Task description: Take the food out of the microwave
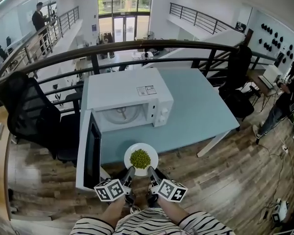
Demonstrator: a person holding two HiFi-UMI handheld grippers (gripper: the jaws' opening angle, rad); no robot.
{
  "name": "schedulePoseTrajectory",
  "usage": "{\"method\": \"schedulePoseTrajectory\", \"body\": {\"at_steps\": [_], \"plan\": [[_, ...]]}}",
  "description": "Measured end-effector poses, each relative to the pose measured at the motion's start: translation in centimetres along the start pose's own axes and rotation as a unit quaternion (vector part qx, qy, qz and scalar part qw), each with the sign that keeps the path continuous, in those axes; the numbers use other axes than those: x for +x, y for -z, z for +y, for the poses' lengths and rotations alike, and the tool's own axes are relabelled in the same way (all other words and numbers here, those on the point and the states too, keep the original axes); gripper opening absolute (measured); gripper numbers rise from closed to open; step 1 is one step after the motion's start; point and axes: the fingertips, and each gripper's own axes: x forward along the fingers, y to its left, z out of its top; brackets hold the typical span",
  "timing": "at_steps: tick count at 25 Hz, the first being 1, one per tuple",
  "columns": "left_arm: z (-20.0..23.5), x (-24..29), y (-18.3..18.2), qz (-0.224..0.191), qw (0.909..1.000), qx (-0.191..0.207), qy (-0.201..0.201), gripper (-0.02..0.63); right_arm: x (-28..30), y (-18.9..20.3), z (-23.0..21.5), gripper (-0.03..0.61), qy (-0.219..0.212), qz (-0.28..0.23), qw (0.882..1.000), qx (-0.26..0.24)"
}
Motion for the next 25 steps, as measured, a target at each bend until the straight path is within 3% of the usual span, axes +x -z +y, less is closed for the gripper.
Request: {"method": "schedulePoseTrajectory", "body": {"at_steps": [18, 25], "plan": [[0.0, -2.2, 4.8, 0.033, 0.9993, -0.016, 0.0, 0.092, -3.7, 3.7, -2.0, 0.093, 0.031, 0.019, 0.999, 0.022], [-0.1, -2.1, 4.9, 0.034, 0.9993, -0.018, 0.002, 0.092, -3.7, 3.6, -2.2, 0.092, 0.034, 0.018, 0.999, 0.021]]}}
